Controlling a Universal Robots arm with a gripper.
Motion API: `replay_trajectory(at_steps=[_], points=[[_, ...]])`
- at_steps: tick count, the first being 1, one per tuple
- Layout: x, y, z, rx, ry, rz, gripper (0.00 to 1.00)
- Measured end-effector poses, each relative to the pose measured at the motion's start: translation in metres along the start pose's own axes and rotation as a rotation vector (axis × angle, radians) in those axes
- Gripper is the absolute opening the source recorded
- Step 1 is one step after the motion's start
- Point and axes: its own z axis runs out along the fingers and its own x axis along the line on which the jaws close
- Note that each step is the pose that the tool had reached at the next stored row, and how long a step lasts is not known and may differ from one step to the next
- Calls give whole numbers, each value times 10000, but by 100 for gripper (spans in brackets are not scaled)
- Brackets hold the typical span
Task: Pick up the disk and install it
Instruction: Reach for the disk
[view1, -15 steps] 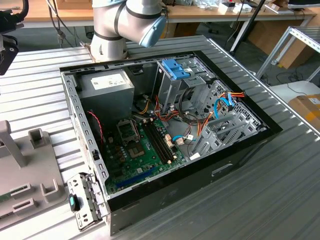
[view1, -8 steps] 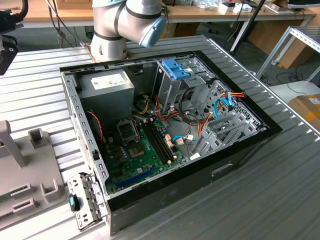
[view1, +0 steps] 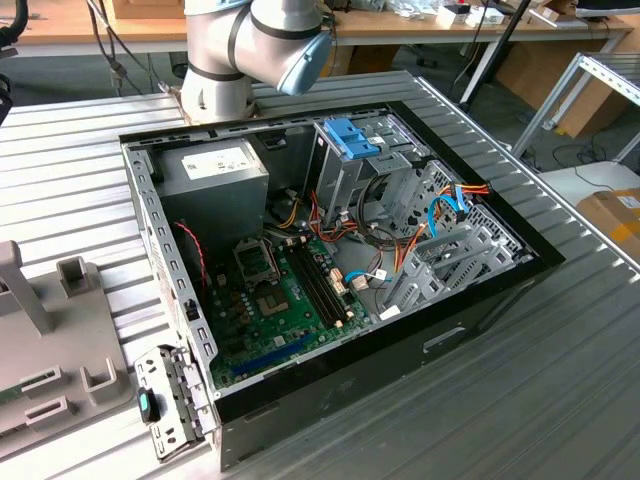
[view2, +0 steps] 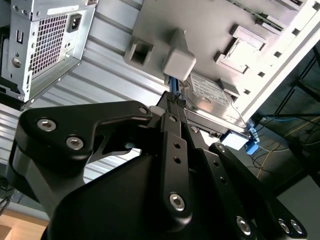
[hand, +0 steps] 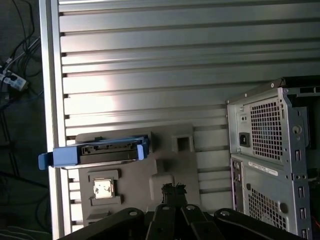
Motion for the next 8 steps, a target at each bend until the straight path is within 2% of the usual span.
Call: replay_trajectory(at_steps=[5, 8], points=[[112, -9, -3, 0, 0, -1, 11], [123, -10, -3, 0, 0, -1, 11]])
